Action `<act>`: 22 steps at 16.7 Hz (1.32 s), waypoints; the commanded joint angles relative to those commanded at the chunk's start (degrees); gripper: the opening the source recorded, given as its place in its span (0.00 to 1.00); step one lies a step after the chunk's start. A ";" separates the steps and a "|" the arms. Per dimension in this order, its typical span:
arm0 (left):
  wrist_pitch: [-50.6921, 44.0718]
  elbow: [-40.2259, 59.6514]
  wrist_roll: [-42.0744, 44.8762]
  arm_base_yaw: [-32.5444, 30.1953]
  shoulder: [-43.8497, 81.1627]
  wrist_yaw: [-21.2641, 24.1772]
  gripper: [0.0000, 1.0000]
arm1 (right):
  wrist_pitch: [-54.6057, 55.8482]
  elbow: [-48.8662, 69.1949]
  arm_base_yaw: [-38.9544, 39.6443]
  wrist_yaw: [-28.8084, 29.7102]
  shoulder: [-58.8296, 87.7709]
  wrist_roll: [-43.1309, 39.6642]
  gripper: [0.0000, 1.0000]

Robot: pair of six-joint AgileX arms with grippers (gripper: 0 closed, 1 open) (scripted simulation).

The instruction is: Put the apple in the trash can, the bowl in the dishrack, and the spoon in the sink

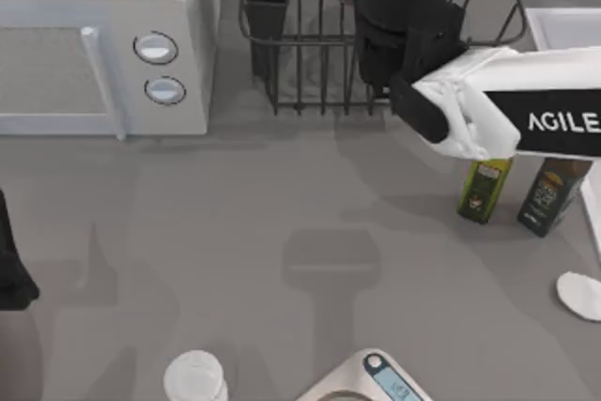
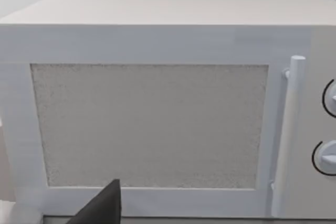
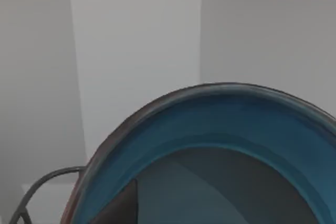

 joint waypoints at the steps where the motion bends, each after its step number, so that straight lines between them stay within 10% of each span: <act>1: 0.00 0.00 0.00 0.00 0.00 0.00 1.00 | 0.00 0.00 0.00 0.00 0.00 0.00 1.00; 11: 0.00 0.00 0.00 0.00 0.00 0.00 1.00 | -3.40 -6.39 -2.94 -3.21 -9.03 -0.09 1.00; 22: 0.00 0.00 0.00 0.00 0.00 0.00 1.00 | -23.70 -45.19 -21.32 -22.49 -75.08 -0.60 1.00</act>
